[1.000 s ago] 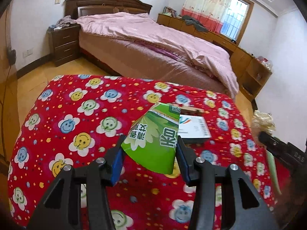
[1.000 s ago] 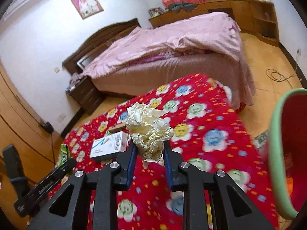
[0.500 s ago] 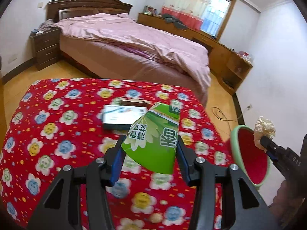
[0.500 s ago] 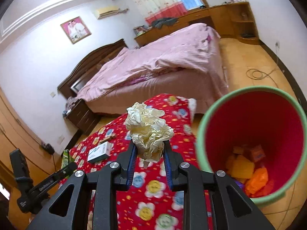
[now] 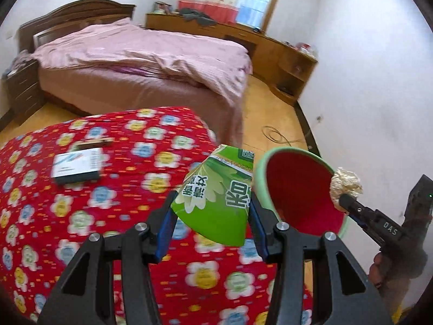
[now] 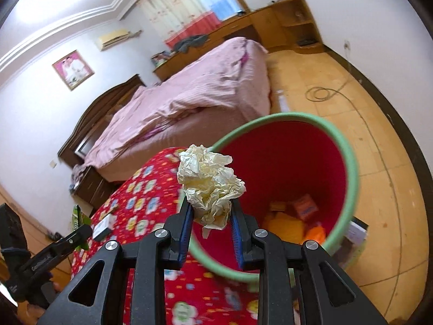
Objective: Collect trash
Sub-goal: 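Carry the green packet with the left tool while the right tool carries the crumpled paper to the bin, then open the left tool over the bin while the right tool drops the crumpled paper in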
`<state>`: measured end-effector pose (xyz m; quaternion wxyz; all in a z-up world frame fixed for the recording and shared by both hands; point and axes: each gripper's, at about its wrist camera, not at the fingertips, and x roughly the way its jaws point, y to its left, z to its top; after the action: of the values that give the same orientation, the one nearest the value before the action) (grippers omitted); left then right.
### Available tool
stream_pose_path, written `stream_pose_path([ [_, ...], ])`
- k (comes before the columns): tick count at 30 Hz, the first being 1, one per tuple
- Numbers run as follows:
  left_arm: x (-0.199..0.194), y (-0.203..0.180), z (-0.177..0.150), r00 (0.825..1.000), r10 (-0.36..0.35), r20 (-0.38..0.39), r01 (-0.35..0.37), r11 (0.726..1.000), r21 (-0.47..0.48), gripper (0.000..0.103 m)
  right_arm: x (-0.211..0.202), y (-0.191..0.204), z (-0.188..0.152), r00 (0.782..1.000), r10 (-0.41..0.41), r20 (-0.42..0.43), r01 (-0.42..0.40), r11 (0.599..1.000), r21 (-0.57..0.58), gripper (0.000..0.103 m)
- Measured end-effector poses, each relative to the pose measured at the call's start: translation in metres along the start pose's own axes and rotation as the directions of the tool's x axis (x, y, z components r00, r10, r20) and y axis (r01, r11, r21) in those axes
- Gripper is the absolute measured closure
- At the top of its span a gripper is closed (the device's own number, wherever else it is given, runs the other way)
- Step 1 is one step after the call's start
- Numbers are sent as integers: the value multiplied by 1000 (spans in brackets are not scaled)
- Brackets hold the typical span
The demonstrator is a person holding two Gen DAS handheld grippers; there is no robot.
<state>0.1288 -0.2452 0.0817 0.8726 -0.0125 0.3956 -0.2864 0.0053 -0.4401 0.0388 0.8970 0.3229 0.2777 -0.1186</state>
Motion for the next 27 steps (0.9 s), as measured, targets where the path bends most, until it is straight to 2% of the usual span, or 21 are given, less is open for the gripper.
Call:
stream_pose_path([
  [6, 33, -51, -5, 996, -55, -68, 59, 997, 59, 53, -2, -37, 5, 999, -36, 3, 36, 998, 45, 76],
  [13, 73, -93, -13, 986, -70, -150, 89, 988, 124, 53, 0, -64, 9, 998, -56, -10, 56, 996, 68, 74],
  [17, 91, -107, -16, 978, -74, -193, 103, 984, 145, 53, 3, -72, 10, 997, -70, -19, 71, 995, 69, 74],
  [21, 103, -116, -17, 972, -58, -228, 97, 981, 166, 49, 6, -77, 11, 997, -71, -37, 74, 994, 75, 71],
  [27, 105, -116, -19, 969, -63, -237, 99, 985, 144, 45, 8, -75, 12, 996, -75, -56, 79, 994, 74, 67],
])
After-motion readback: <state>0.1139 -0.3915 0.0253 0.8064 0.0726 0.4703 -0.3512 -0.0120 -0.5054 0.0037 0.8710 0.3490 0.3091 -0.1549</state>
